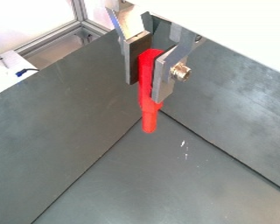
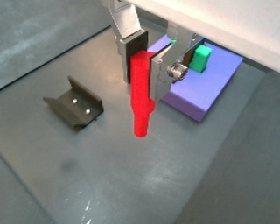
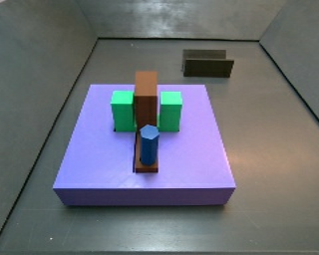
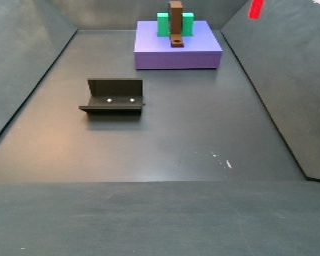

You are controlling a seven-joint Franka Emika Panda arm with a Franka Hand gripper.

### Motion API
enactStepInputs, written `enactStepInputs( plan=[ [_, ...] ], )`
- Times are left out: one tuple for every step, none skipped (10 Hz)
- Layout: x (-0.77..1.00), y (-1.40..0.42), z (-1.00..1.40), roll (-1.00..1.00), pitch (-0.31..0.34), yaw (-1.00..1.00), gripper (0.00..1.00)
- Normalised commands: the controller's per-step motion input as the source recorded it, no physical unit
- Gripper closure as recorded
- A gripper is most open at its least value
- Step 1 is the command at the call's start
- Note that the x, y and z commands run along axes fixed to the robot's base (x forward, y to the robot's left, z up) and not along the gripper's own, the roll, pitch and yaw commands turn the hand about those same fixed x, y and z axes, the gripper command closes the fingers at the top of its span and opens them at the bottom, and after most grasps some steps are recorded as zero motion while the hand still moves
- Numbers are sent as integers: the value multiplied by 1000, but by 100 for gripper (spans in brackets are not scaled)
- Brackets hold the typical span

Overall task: Pick up the red object. Move up. Move to above the board. Insert the red object.
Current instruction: Move to above the board, then insert the red object.

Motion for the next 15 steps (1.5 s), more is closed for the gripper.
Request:
enactStepInputs(
  plan=[
    [495, -1400, 172, 106, 212, 163, 100],
    [506, -1400, 173, 121, 228, 146, 100],
    [546, -1400, 176, -17, 210, 46, 100],
    [545, -1400, 178, -22, 189, 34, 100],
    [545, -1400, 180, 46, 160, 34, 100],
    [564, -1400, 186, 0, 139, 21, 100],
    [587, -1400, 191, 10, 133, 17, 100],
    [605, -1400, 193, 18, 137, 14, 100],
    [395, -798, 121, 30, 159, 11, 100],
    [303, -546, 88, 36, 157, 7, 100],
    [127, -216, 46, 42, 94, 10, 100],
    [0, 0, 0, -9, 0, 0, 100],
    [0, -9, -46, -51, 0, 0, 100],
    [0, -31, -46, -50, 0, 0, 100],
    [0, -143, -151, -69, 0, 0, 100]
  ],
)
